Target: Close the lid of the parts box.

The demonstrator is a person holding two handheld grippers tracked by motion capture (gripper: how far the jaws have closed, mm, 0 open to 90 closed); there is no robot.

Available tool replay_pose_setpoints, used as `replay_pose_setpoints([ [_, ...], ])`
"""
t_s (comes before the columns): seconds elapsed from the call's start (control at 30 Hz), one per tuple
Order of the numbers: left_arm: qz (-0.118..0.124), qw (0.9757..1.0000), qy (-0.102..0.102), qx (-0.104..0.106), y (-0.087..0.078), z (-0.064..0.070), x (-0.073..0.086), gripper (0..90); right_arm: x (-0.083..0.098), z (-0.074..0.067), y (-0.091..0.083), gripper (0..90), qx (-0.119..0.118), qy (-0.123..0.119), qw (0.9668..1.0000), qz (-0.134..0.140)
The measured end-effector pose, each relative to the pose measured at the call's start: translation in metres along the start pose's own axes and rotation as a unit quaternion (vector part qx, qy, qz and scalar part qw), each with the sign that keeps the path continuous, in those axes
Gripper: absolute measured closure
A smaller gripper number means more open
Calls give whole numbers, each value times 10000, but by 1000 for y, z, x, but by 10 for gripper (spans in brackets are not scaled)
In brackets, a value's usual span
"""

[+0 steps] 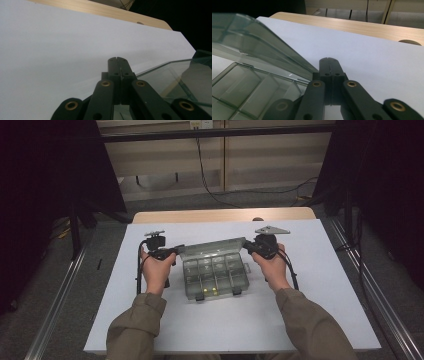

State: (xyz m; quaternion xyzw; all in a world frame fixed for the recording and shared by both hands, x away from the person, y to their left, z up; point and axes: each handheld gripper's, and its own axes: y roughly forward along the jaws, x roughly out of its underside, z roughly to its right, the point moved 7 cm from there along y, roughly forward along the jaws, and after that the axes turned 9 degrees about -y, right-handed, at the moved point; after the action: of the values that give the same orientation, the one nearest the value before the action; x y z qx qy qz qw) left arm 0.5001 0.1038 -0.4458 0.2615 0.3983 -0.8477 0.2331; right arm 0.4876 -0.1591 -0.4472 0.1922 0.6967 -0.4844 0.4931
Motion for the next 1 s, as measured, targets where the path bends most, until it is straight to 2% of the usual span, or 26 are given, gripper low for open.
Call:
replay_pose_setpoints([
  [0.3,-41,10000,-35,56,-1,0,6,900,5,-1,-1,900,6,4,10000,9],
  [0.57,-153,9998,58,73,-4,0,10,900,8,-2,-2,891,-4,-35,10000,-8],
  [0.73,-178,9998,46,52,-7,-4,13,900,11,-2,-2,888,-34,8,10000,18],
  [0.83,-173,9998,8,111,-8,-5,15,900,12,-2,-2,890,-40,38,10000,15],
  [1.0,-190,9997,60,119,-10,-6,17,900,15,-2,-2,886,-93,11,10000,-29],
])
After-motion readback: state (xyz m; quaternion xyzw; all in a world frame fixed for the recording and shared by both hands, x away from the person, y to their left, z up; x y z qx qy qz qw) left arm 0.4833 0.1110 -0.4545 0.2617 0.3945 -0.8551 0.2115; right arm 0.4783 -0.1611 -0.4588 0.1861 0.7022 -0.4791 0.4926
